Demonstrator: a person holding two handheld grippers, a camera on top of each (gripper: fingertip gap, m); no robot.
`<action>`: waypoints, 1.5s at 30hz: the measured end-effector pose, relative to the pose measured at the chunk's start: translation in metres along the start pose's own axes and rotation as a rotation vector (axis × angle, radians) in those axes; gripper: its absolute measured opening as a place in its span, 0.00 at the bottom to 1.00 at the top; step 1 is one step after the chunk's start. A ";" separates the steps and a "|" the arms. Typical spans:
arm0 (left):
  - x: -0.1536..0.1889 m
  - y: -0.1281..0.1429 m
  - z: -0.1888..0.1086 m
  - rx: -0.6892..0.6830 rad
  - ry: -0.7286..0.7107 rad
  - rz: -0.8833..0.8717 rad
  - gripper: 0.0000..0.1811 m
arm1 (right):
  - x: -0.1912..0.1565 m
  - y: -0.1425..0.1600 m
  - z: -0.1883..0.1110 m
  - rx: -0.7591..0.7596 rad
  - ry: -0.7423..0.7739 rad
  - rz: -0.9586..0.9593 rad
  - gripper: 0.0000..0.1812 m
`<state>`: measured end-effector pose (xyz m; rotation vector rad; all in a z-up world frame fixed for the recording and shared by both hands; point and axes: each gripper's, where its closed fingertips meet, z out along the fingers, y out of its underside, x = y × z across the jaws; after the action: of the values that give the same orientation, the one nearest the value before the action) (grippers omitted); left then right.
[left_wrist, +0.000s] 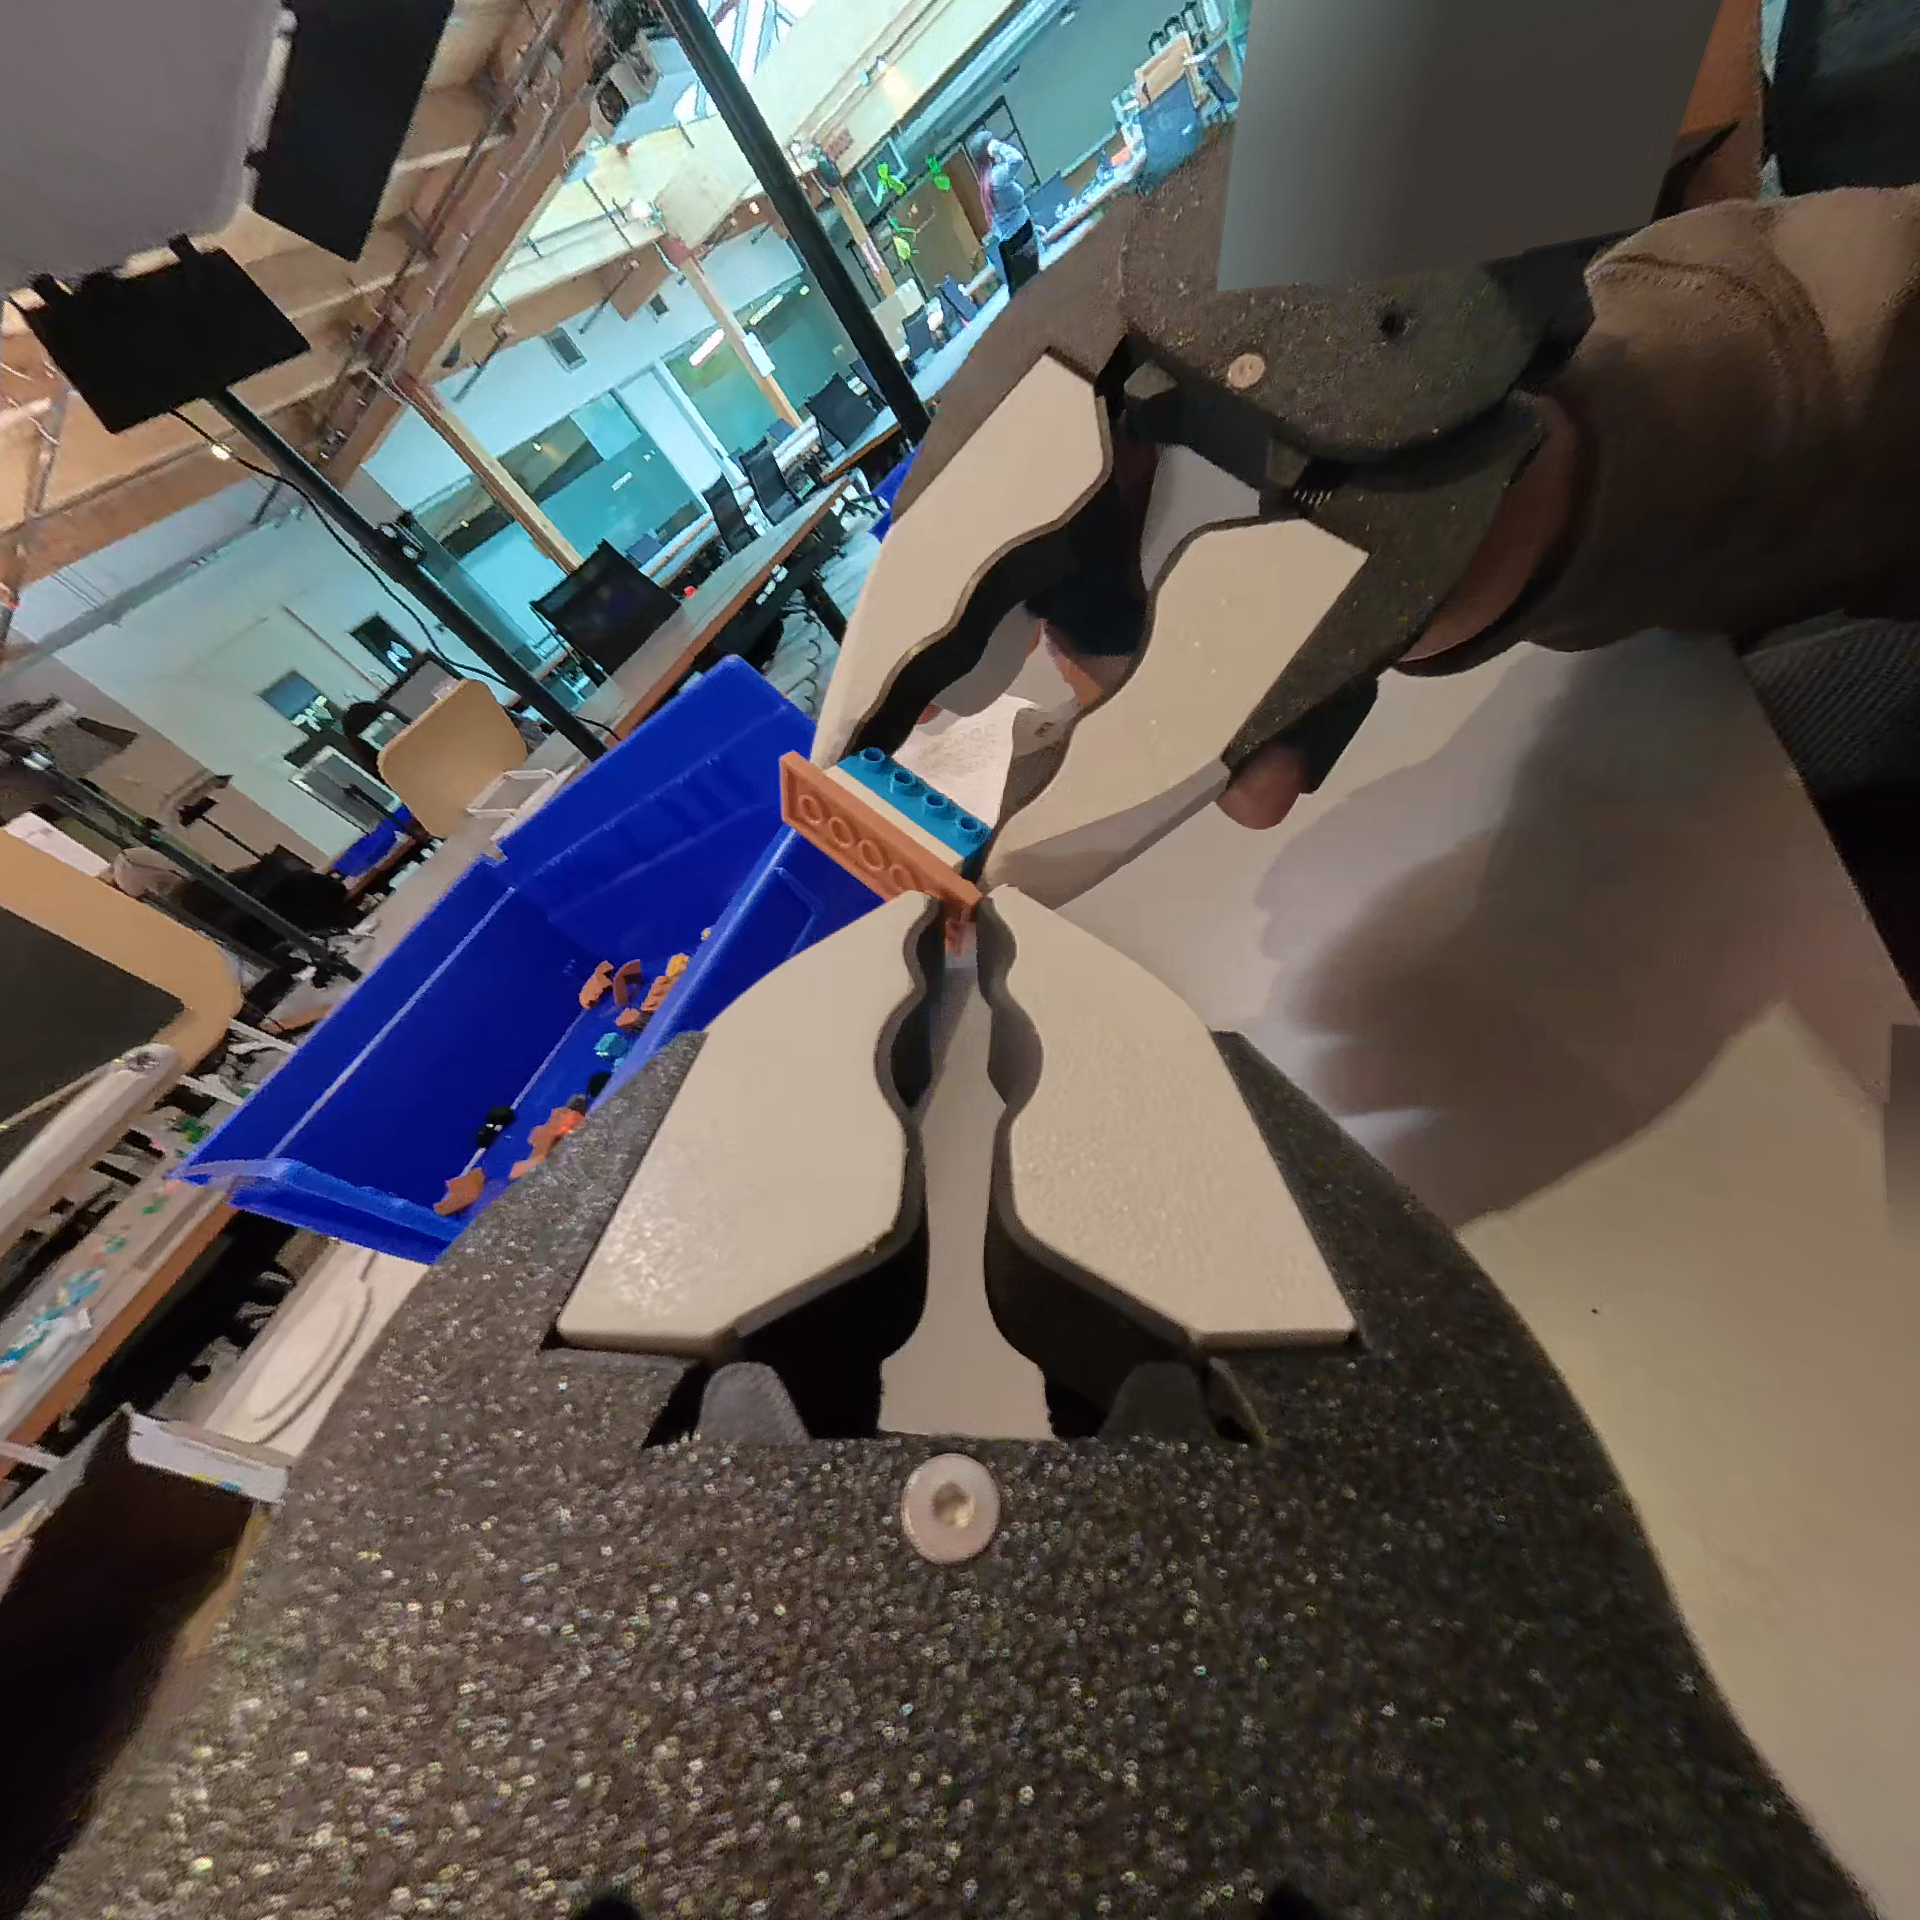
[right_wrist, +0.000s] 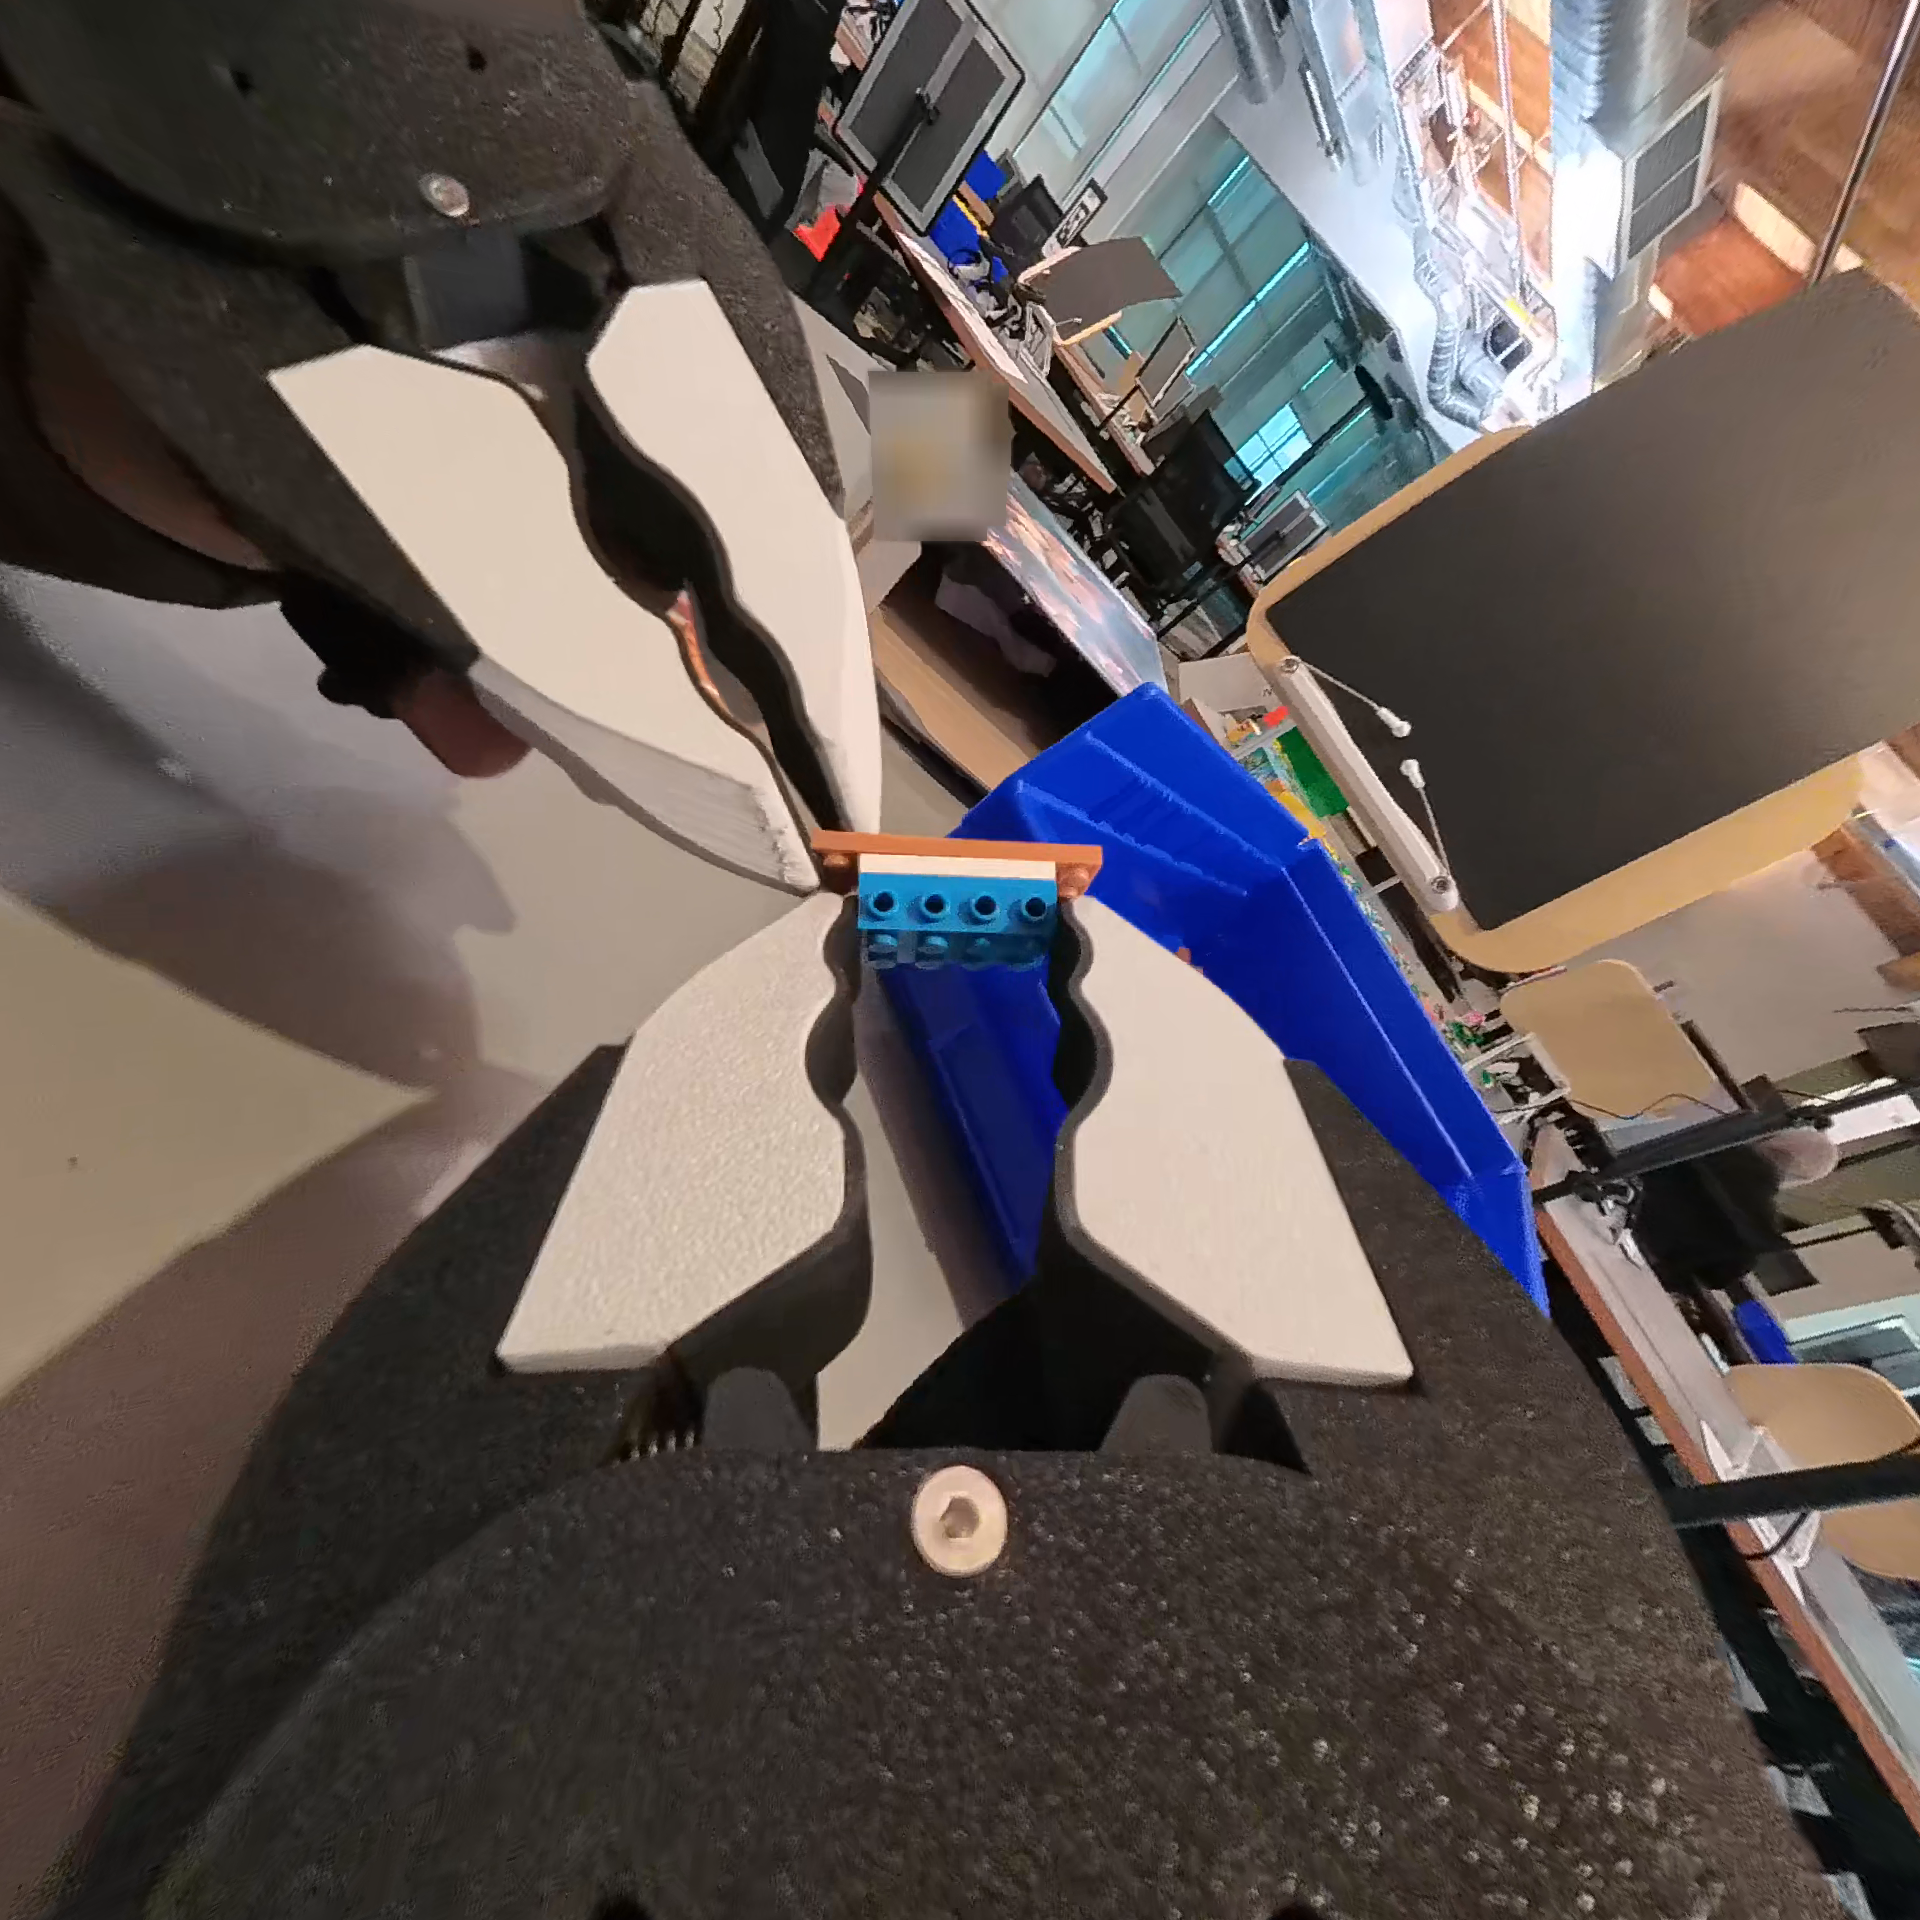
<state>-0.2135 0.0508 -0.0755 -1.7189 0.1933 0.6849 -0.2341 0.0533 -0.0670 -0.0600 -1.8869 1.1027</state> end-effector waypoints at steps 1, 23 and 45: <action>0.001 0.001 0.000 -0.010 0.013 -0.007 0.03 | -0.001 0.001 0.000 -0.005 -0.011 0.001 0.20; 0.021 0.018 0.008 -0.107 0.123 -0.095 0.03 | -0.022 0.028 -0.004 -0.030 -0.085 0.279 0.19; 0.061 0.067 0.016 -0.363 0.173 -0.432 0.01 | -0.068 0.077 -0.005 -0.307 -0.176 0.415 0.19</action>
<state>-0.2015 0.0614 -0.1654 -2.0811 -0.1938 0.2597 -0.2202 0.0729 -0.1672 -0.5669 -2.2539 1.1031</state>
